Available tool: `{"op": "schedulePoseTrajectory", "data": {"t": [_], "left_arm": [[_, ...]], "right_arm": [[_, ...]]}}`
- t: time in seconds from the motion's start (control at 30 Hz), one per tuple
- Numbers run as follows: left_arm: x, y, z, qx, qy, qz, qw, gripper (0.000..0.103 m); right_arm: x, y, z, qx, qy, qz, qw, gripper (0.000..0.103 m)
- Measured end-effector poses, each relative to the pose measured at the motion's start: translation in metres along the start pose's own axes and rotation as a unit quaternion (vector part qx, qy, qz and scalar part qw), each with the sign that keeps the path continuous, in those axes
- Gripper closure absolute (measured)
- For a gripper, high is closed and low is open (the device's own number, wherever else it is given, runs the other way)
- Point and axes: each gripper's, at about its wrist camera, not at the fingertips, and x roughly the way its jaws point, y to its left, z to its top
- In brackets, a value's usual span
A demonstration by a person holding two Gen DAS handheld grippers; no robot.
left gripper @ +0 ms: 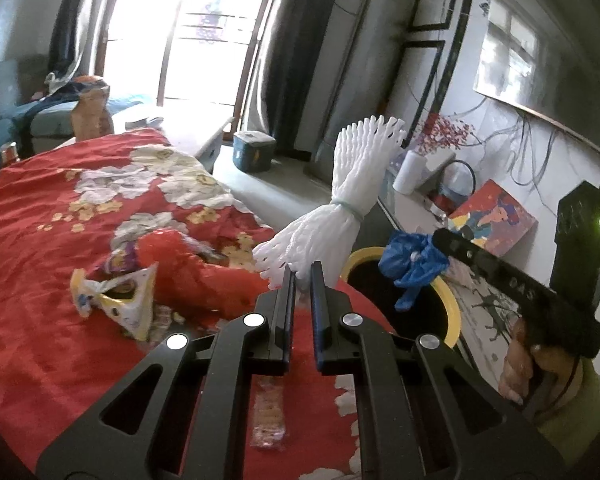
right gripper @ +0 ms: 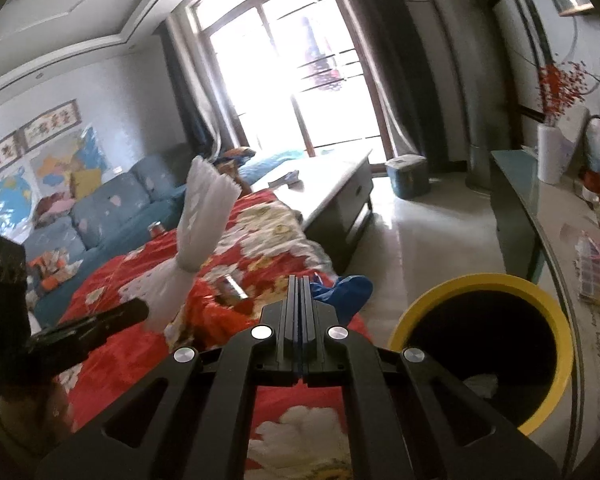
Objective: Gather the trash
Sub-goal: 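Carry the mesh and the blue plastic in both tools over the bin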
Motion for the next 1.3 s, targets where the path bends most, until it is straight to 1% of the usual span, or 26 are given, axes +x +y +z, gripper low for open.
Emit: {"op": "schedulePoseTrajectory", "data": {"t": [0.37,0.8,1.17,1.3], "left_arm": [[0.028,-0.031,-0.003,0.026,0.027,-0.020,0.9991,0.099],[0.067,-0.071,-0.004,0.051,0.058,-0.045,0.9960,0.099],[0.103,-0.105,-0.013,0.073,0.091,-0.057,0.9915,0.099],[0.116,-0.112,-0.018,0.080,0.106,-0.058,0.9895,0.099]], "right_arm": [[-0.007,-0.048,0.001,0.041,-0.014,-0.041,0.998,0.102],[-0.012,-0.104,-0.004,0.092,-0.019,-0.087,0.992,0.102],[-0.009,-0.146,-0.013,0.129,-0.010,-0.112,0.985,0.102],[-0.007,-0.159,-0.017,0.139,-0.004,-0.118,0.983,0.102]]}}
